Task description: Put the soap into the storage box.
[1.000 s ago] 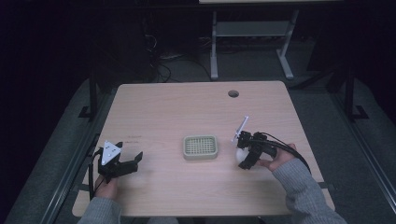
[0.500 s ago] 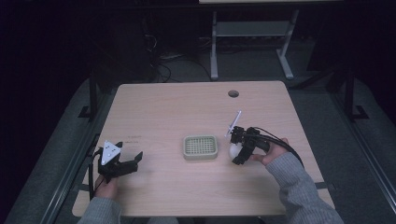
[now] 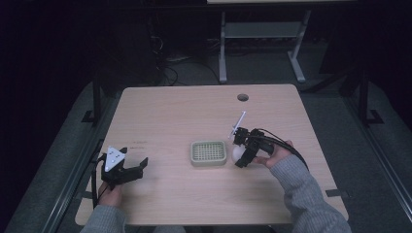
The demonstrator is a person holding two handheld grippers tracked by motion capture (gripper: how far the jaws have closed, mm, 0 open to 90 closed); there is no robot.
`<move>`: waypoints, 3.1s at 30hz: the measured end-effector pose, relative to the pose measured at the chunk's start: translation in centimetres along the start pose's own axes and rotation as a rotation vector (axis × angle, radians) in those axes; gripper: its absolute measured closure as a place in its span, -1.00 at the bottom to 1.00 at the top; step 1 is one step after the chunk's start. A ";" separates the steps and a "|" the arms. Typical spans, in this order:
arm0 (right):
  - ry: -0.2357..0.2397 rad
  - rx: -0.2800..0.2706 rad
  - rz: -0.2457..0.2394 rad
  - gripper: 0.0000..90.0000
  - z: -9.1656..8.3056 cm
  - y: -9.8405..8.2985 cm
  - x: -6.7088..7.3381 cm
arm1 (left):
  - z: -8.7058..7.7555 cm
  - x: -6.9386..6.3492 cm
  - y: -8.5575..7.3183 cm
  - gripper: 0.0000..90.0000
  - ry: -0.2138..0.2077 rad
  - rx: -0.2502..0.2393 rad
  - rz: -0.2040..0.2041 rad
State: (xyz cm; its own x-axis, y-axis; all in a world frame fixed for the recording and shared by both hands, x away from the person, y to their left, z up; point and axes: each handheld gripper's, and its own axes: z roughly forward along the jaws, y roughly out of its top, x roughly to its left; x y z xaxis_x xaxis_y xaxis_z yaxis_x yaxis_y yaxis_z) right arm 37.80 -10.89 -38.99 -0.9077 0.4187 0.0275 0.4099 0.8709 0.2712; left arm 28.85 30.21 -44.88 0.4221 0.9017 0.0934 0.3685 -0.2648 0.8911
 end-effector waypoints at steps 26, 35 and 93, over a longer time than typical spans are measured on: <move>0.000 0.011 -0.066 -0.47 -0.2 4.1 0.3 | 0.0 0.0 0.0 -0.72 0.000 -0.004 -0.009; 0.000 0.021 -0.079 -0.47 0.0 5.1 0.4 | 0.0 0.1 0.0 -0.72 0.000 -0.007 -0.005; 0.045 0.030 -0.153 -0.47 3.1 10.7 0.5 | -0.2 0.6 0.0 -0.72 0.009 -0.011 -0.028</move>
State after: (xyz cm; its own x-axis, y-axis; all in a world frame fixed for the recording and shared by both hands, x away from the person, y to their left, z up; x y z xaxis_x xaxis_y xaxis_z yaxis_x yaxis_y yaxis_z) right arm 42.01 -0.54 -39.09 -0.9625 0.2692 0.0317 0.2686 0.9312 0.2464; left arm 28.92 30.79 -44.78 0.4040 0.9119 0.0723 0.3709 -0.2356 0.8983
